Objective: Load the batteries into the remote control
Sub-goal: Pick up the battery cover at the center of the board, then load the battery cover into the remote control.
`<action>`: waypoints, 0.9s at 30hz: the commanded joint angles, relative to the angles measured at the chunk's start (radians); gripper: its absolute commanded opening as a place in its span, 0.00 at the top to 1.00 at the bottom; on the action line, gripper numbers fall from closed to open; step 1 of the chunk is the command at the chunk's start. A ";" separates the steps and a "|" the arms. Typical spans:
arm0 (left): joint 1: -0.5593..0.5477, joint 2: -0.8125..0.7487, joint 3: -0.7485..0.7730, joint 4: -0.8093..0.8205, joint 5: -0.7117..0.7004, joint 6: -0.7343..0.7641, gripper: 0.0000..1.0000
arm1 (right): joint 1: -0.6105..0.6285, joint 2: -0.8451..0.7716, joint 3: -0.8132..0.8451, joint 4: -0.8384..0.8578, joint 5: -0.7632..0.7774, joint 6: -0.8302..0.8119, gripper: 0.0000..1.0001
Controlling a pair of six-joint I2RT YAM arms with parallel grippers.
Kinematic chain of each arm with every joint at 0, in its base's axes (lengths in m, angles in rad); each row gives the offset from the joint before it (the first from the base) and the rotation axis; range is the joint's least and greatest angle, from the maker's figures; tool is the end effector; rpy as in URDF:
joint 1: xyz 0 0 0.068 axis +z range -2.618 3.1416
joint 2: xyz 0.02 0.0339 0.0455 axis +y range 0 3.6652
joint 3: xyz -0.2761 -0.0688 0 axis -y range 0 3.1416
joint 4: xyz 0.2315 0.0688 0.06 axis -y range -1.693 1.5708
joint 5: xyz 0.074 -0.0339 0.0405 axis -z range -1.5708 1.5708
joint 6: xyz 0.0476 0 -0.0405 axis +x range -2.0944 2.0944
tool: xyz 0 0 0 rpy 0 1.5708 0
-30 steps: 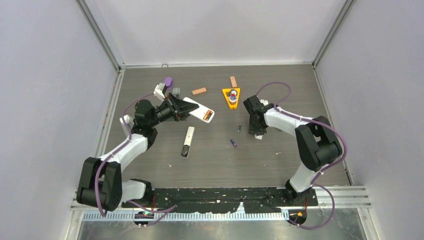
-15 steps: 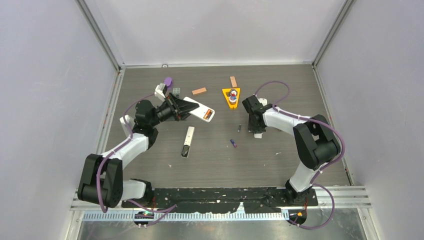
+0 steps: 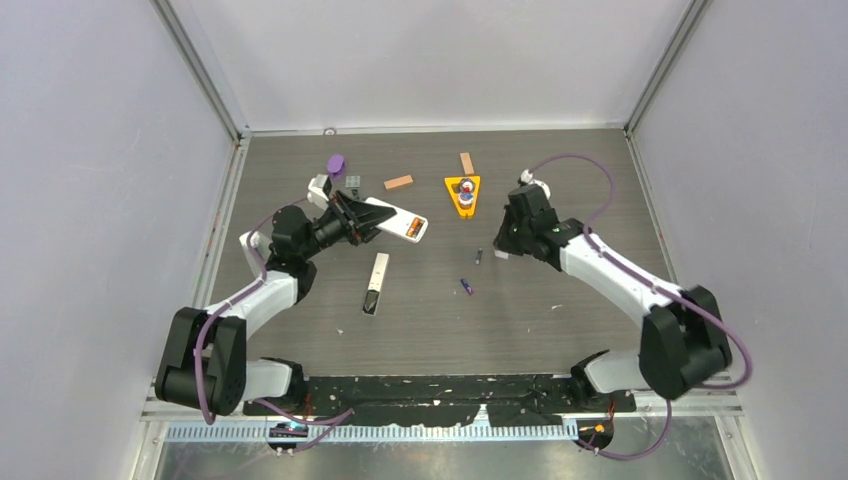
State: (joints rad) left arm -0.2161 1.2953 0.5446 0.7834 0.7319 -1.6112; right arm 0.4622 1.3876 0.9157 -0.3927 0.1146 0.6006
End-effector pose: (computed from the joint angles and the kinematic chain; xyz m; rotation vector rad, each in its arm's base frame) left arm 0.2515 -0.0878 0.2687 -0.6110 1.8403 -1.8969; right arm 0.2547 0.1208 0.2409 0.2216 2.4468 0.3373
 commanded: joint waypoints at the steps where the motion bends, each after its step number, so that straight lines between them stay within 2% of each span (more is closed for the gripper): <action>1: -0.016 -0.034 -0.004 0.104 -0.073 -0.054 1.00 | 0.004 -0.158 0.009 0.209 -0.229 0.145 0.95; 5: -0.041 -0.033 -0.009 0.164 -0.133 -0.122 1.00 | 0.016 -0.231 -0.003 0.398 -0.359 0.307 0.95; 8: -0.064 -0.033 0.001 0.186 -0.163 -0.166 1.00 | 0.040 -0.268 -0.009 0.557 -0.380 0.404 0.95; 16: -0.103 -0.037 0.048 0.194 -0.202 -0.202 1.00 | 0.133 -0.240 0.010 0.859 -0.403 0.485 0.95; 23: -0.103 -0.044 0.050 0.208 -0.200 -0.202 1.00 | 0.165 -0.225 0.022 0.952 -0.451 0.504 0.95; 27: -0.104 -0.044 0.054 0.213 -0.197 -0.193 1.00 | 0.182 -0.213 0.029 0.952 -0.453 0.505 0.95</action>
State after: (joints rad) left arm -0.3168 1.2850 0.5552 0.9146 0.5426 -1.8038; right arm 0.6296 1.1652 0.9089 0.4744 -0.3172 1.0920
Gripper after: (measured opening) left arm 0.232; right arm 0.060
